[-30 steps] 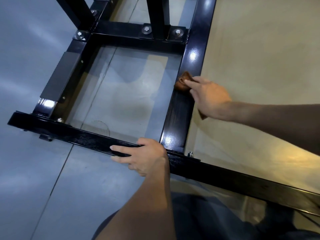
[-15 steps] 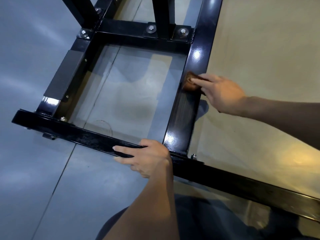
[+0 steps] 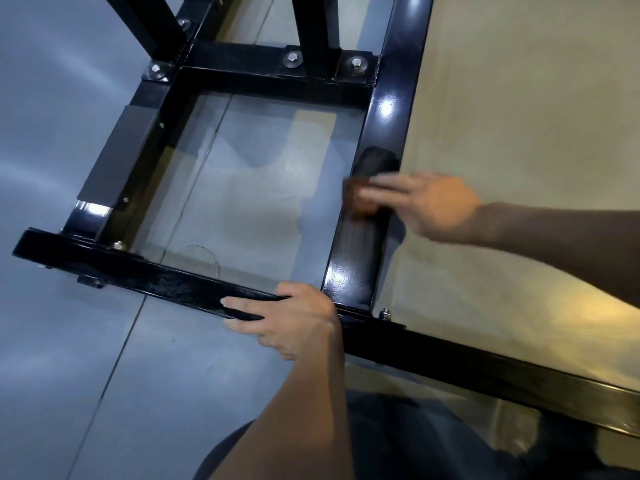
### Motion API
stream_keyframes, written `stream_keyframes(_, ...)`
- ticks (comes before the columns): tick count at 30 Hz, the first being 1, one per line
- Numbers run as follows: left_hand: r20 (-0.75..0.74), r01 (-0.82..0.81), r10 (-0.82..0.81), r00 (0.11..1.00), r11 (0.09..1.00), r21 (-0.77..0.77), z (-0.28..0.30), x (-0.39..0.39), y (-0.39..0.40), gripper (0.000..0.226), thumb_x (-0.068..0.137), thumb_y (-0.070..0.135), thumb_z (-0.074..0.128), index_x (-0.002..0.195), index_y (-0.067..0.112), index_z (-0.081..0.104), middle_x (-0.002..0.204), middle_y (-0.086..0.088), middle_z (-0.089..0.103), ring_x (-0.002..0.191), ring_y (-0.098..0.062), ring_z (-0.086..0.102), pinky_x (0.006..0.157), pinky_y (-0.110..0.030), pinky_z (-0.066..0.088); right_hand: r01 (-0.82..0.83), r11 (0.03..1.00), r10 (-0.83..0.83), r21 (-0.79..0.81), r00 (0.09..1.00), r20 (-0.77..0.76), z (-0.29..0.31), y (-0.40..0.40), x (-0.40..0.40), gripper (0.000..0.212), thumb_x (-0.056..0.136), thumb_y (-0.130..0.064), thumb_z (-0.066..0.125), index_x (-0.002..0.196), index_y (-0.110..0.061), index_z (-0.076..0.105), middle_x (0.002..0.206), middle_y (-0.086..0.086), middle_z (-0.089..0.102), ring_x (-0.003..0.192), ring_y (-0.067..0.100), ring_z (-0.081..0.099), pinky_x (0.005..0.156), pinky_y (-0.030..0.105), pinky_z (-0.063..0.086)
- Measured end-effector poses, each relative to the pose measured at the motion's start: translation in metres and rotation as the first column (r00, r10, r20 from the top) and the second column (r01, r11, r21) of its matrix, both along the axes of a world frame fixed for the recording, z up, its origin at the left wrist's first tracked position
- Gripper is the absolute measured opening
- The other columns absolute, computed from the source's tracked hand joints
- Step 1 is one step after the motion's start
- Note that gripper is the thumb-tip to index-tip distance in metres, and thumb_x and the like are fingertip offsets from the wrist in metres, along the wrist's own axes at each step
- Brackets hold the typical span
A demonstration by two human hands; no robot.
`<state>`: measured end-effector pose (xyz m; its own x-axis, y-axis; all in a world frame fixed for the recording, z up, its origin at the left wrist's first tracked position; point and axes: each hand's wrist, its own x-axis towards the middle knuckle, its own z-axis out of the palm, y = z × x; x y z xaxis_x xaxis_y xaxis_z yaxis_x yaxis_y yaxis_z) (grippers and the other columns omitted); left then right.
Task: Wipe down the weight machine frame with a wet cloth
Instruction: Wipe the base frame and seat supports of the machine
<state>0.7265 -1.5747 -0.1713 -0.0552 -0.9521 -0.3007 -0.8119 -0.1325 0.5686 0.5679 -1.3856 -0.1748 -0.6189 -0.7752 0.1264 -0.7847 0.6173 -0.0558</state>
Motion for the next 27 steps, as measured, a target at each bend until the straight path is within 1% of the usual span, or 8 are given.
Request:
stream_keyframes(3, -0.018, 0.007, -0.007, 1.0, 1.0, 0.002, 0.002, 0.001, 0.0, 0.076, 0.098, 0.027, 0.041, 0.165, 0.021, 0.004, 0.169, -0.01, 0.008, 0.113, -0.048, 0.051, 0.09, -0.054, 0.041, 0.355, 0.934, -0.346, -0.039, 0.926, 0.155, 0.011, -0.02, -0.034, 0.051, 0.107, -0.024, 0.044, 0.154, -0.043, 0.036, 0.157, -0.009, 0.042, 0.116, 0.039, 0.059, 0.089, 0.05, 0.055)
stream_keyframes(6, -0.018, 0.001, -0.001, 1.0, 1.0, 0.011, 0.002, 0.001, 0.0, 0.076, 0.098, 0.026, 0.041, 0.165, 0.021, 0.004, 0.169, -0.01, 0.007, 0.114, -0.048, 0.05, 0.09, -0.054, 0.041, 0.439, 0.895, -0.409, -0.081, 0.879, 0.246, 0.02, -0.043, -0.034, 0.046, 0.108, -0.025, 0.039, 0.153, -0.034, 0.044, 0.155, -0.004, 0.045, 0.124, 0.039, 0.056, 0.098, 0.051, 0.052)
stream_keyframes(12, -0.004, 0.008, -0.008, 1.0, 1.0, 0.005, 0.002, 0.001, 0.0, 0.076, 0.099, 0.028, 0.04, 0.165, 0.021, 0.004, 0.169, -0.011, 0.007, 0.114, -0.047, 0.05, 0.088, -0.054, 0.042, 0.018, 0.99, 0.018, -0.138, 0.967, 0.253, 0.0, -0.023, 0.081, 0.047, 0.102, -0.033, 0.038, 0.147, -0.039, 0.047, 0.155, -0.002, 0.051, 0.096, 0.037, 0.068, 0.07, 0.048, 0.061)
stream_keyframes(16, 0.0, 0.012, -0.012, 1.0, 1.0, -0.003, 0.001, 0.002, 0.0, 0.075, 0.099, 0.028, 0.04, 0.165, 0.021, 0.004, 0.169, -0.011, 0.007, 0.114, -0.047, 0.05, 0.087, -0.055, 0.042, -0.292, 0.956, 0.287, -0.001, 0.94, 0.183, -0.002, 0.001, 0.08, 0.06, 0.093, -0.022, 0.049, 0.151, -0.038, 0.043, 0.156, 0.0, 0.049, 0.083, 0.028, 0.063, 0.061, 0.037, 0.058)
stream_keyframes(20, 0.006, -0.002, 0.002, 1.0, 1.0, 0.005, 0.001, 0.001, 0.0, 0.076, 0.098, 0.028, 0.04, 0.165, 0.022, 0.004, 0.169, -0.01, 0.008, 0.114, -0.047, 0.051, 0.086, -0.054, 0.041, 0.1, 0.994, -0.092, -0.046, 0.984, 0.152, 0.007, -0.001, 0.01, 0.054, 0.101, -0.026, 0.05, 0.15, -0.046, 0.04, 0.152, 0.001, 0.041, 0.102, 0.038, 0.066, 0.072, 0.047, 0.059)
stream_keyframes(23, 0.003, -0.004, 0.004, 1.0, 1.0, -0.001, 0.002, -0.001, 0.0, 0.076, 0.097, 0.027, 0.041, 0.165, 0.022, 0.006, 0.169, -0.01, 0.009, 0.114, -0.047, 0.052, 0.087, -0.054, 0.042, 0.463, 0.881, -0.423, -0.091, 0.861, 0.283, 0.017, -0.017, -0.015, 0.045, 0.109, -0.032, 0.043, 0.153, -0.041, 0.044, 0.143, 0.007, 0.04, 0.104, 0.04, 0.062, 0.086, 0.043, 0.052)
stream_keyframes(25, 0.001, -0.009, 0.009, 1.0, 1.0, 0.014, 0.002, -0.001, 0.0, 0.077, 0.097, 0.027, 0.041, 0.165, 0.022, 0.004, 0.169, -0.009, 0.008, 0.114, -0.048, 0.051, 0.089, -0.055, 0.042, 0.551, 0.831, -0.491, -0.079, 0.793, 0.361, 0.02, -0.031, -0.007, 0.045, 0.109, -0.032, 0.043, 0.154, -0.033, 0.045, 0.137, 0.013, 0.04, 0.101, 0.042, 0.062, 0.092, 0.042, 0.049)
stream_keyframes(27, 0.004, -0.006, 0.006, 1.0, 1.0, 0.024, 0.002, 0.0, -0.001, 0.077, 0.098, 0.027, 0.04, 0.165, 0.023, 0.002, 0.169, -0.009, 0.005, 0.115, -0.047, 0.05, 0.09, -0.056, 0.042, 0.494, 0.862, -0.413, -0.114, 0.814, 0.408, 0.017, -0.04, 0.027, 0.047, 0.107, -0.031, 0.048, 0.153, -0.028, 0.046, 0.131, 0.015, 0.038, 0.093, 0.042, 0.061, 0.09, 0.042, 0.051)
